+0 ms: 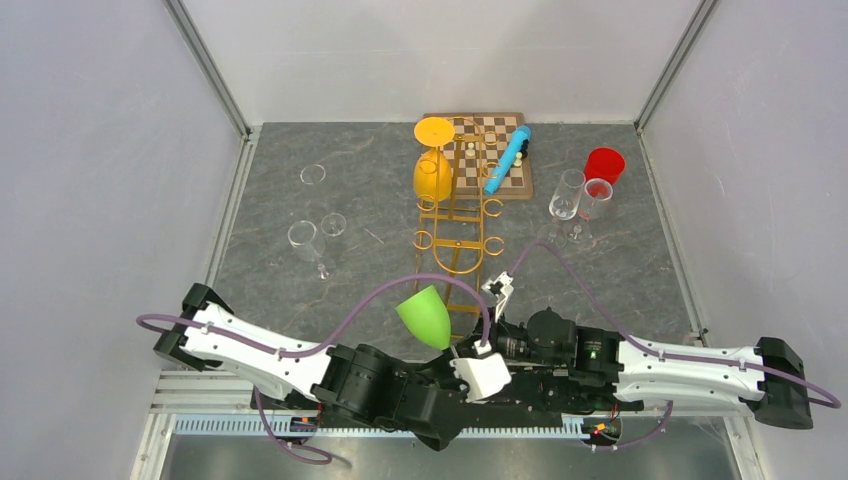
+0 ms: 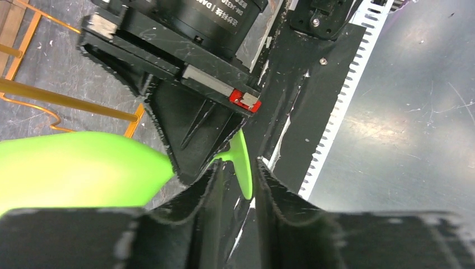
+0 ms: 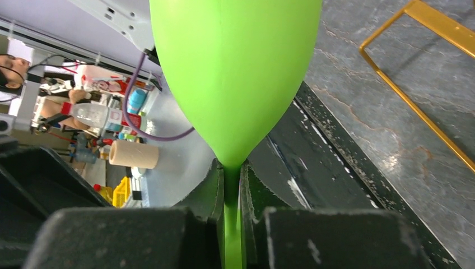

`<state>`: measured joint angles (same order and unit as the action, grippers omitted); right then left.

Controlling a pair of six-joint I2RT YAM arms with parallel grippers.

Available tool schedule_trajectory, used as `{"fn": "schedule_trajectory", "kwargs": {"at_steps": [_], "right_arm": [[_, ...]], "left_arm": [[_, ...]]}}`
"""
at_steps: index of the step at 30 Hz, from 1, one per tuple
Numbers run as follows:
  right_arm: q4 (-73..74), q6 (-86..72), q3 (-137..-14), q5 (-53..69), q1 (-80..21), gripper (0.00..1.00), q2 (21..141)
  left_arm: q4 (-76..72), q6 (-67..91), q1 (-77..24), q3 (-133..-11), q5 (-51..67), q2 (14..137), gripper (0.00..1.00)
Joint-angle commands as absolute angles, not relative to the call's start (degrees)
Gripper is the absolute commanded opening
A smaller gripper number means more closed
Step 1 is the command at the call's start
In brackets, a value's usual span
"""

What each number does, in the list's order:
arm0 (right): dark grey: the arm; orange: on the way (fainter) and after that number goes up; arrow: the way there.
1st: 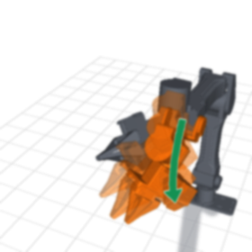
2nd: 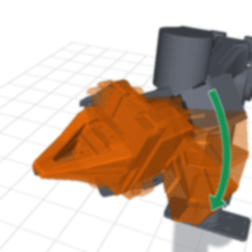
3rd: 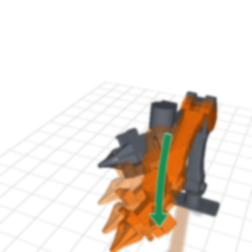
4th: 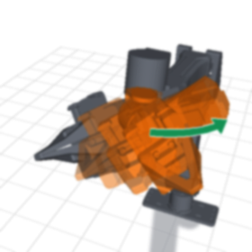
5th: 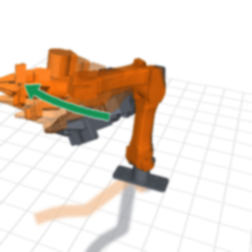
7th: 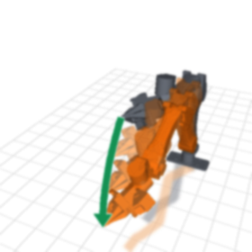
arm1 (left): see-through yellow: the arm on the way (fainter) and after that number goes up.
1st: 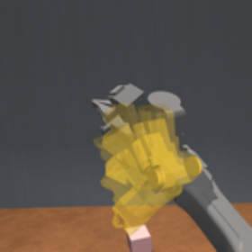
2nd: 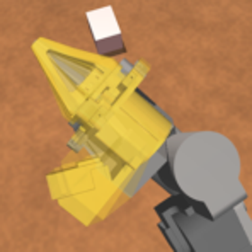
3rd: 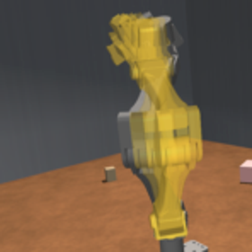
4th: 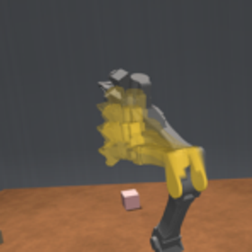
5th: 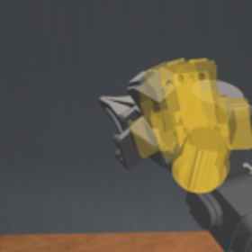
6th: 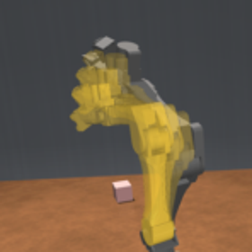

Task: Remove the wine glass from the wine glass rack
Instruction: Place the wine glass at the center of the board.

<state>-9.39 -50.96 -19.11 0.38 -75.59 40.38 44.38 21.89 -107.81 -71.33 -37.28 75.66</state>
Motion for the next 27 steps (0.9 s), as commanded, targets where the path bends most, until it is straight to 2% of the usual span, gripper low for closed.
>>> {"fn": "schedule_trajectory", "kwargs": {"at_steps": [1,3,15,27], "right_arm": [[-8.9,-46.8,-18.8,0.4,-75.7,0.00,38.6],[-7.5,-44.8,-18.7,-1.3,-75.7,0.00,38.0],[-0.3,-29.6,-18.7,-8.6,-75.7,0.00,33.2],[10.1,-15.0,-23.4,-10.4,-75.7,0.00,34.7]], "left_arm": [[38.8,23.9,-107.6,-69.5,-37.6,71.9,0.38],[37.2,23.9,-106.7,-68.3,-36.2,71.0,0.45],[28.0,24.8,-98.2,-60.9,-24.7,62.9,0.61],[26.2,32.9,-87.9,-55.4,-18.2,50.9,0.66]]}}
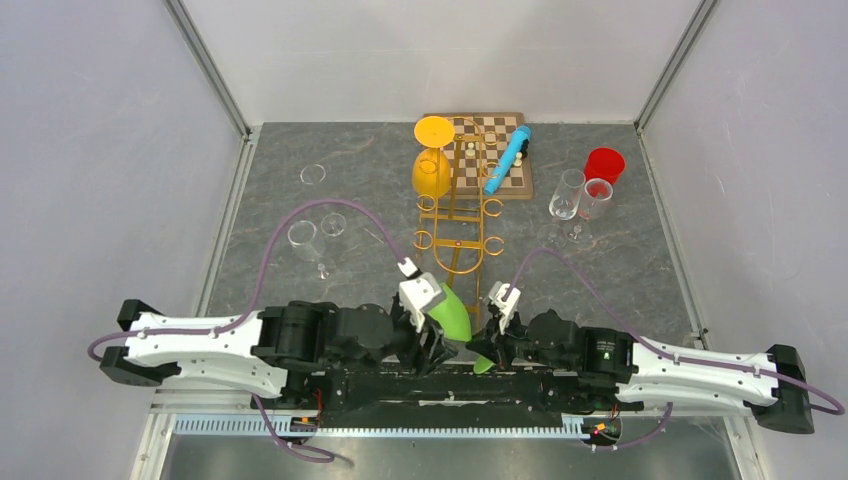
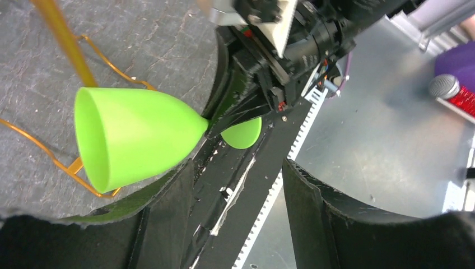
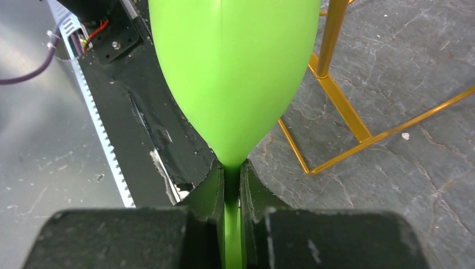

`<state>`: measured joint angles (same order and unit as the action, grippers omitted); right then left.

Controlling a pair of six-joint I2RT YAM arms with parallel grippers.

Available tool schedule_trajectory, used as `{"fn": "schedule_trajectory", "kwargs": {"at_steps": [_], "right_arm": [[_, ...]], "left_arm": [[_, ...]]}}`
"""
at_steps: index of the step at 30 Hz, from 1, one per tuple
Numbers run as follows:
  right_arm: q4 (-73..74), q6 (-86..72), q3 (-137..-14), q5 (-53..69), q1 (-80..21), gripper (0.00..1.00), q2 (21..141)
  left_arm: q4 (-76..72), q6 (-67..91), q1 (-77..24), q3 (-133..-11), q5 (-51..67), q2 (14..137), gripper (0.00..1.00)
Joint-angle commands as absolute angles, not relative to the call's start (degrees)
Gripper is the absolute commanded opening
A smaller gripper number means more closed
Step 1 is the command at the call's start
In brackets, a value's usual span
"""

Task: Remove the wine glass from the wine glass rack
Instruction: Place the wine glass at the center of the board.

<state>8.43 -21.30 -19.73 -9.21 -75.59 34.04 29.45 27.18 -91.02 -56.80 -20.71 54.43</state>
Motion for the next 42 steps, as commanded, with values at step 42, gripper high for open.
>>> {"fn": "schedule_trajectory", "kwargs": {"at_steps": [42], "right_arm": [[12.3,5.6,-32.1,-7.1,-75.8,0.00,31.6]], "left_arm": [[22.1,52.5,-51.4,-39.6,13.5,39.1,0.59]]}}
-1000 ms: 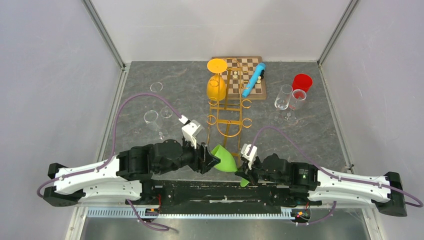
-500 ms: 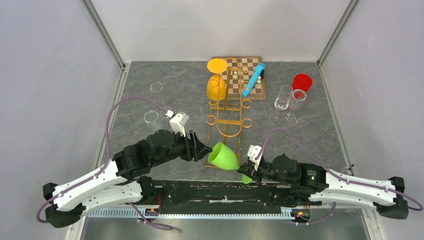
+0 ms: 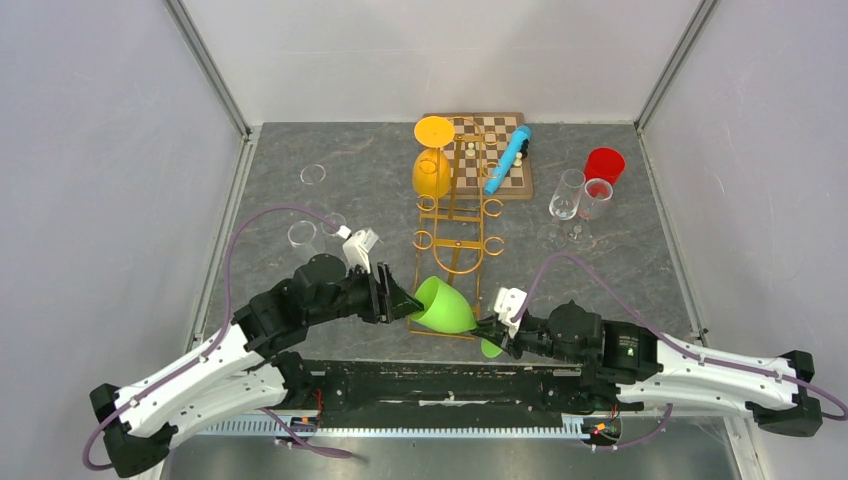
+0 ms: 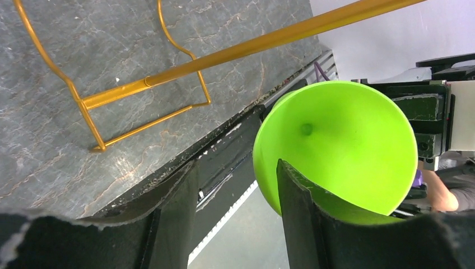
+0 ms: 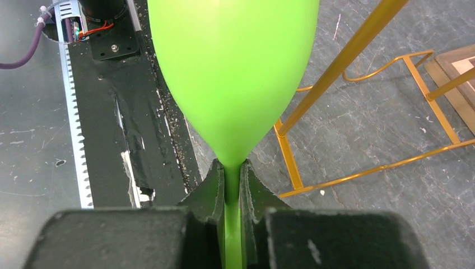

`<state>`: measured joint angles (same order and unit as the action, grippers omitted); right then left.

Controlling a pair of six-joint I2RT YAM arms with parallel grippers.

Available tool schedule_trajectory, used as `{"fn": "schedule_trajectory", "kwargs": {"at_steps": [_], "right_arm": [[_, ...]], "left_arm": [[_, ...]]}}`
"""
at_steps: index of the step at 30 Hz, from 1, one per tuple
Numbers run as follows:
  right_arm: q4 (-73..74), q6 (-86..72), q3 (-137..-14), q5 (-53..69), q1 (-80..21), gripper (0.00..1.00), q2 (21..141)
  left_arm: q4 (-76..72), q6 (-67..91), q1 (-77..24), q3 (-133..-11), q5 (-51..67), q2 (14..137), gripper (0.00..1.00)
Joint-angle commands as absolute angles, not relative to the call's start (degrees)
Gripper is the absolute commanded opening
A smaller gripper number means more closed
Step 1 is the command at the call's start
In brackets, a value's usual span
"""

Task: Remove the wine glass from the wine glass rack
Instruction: Place the wine glass at the center of the board.

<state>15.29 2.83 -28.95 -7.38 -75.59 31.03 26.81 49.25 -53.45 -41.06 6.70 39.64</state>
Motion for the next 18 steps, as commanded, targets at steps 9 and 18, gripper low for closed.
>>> {"fn": "schedule_trajectory", "kwargs": {"at_steps": [9,18], "right_arm": [[11.4,6.8,-32.4,-7.8,-75.8,0.00,32.8],[9.2,7.1,-32.6,-6.9,-75.8,0.00,34.5]], "left_arm": [[21.3,52.5,-48.1,-38.5,19.1,39.0,0.41],[18.3,53.3,-47.4,-36.8,23.5,40.0,0.20]]}}
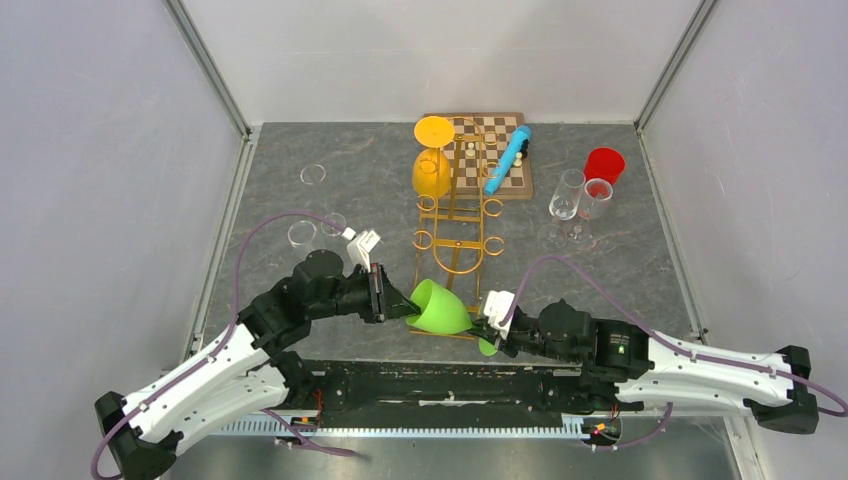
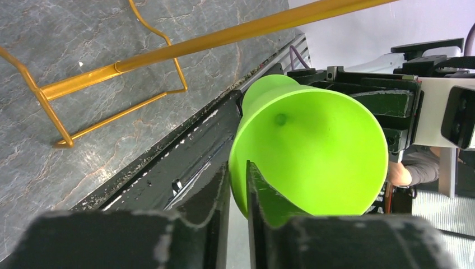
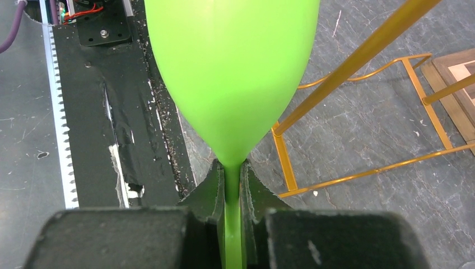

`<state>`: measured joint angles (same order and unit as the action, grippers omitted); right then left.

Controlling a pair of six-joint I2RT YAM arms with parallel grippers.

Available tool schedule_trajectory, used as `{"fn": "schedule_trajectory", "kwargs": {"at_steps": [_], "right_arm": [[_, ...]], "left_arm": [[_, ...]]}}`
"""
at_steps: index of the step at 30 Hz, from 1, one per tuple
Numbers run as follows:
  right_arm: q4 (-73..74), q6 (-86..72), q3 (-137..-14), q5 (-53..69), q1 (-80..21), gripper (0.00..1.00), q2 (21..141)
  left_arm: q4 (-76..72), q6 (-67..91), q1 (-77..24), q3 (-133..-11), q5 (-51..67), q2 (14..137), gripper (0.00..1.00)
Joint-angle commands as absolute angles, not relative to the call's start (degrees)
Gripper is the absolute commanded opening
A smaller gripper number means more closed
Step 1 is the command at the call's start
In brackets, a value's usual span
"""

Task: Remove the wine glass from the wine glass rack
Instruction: Place the wine glass at the center of the board.

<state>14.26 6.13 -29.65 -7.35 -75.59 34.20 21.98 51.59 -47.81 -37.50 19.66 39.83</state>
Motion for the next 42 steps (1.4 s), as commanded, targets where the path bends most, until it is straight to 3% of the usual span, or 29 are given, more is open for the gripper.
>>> {"fn": "schedule_trajectory", "kwargs": {"at_steps": [1,5,7,11,18,33,42], "right_arm": [[9.2,7.2,-32.7,-6.9,-75.8,0.00,34.6],[9.0,7.3,-32.7,-7.5,-75.8,0.00,34.6],[9.0,7.1,-32.7,-7.9,-75.8,0.03,34.5],[9.3,6.7,-32.5,-8.5,-75.8,0.32,33.9],[10.6,6.3,-33.3,-9.5,-75.8,0.48,32.0],[11.7,6.7,-33.9,-11.1,-75.7,0.56,30.3],[10.7,6.9,-31.5,-11.9,-75.8,0.59,28.6]], "left_arm": [[18.3,53.2,-47.4,-36.9,23.7,40.0,0.17],[19.2,52.7,-47.1,-37.3,23.8,39.7,0.03],[19.7,52.5,-47.0,-37.4,23.7,39.4,0.02],[21.1,51.9,-46.9,-38.2,22.9,38.9,0.02],[32.1,47.7,-46.8,-43.8,14.9,38.1,0.02],[56.7,41.1,-46.8,-59.4,-5.8,39.7,0.02],[62.8,37.3,-46.8,-66.2,-17.6,46.0,0.02]]}}
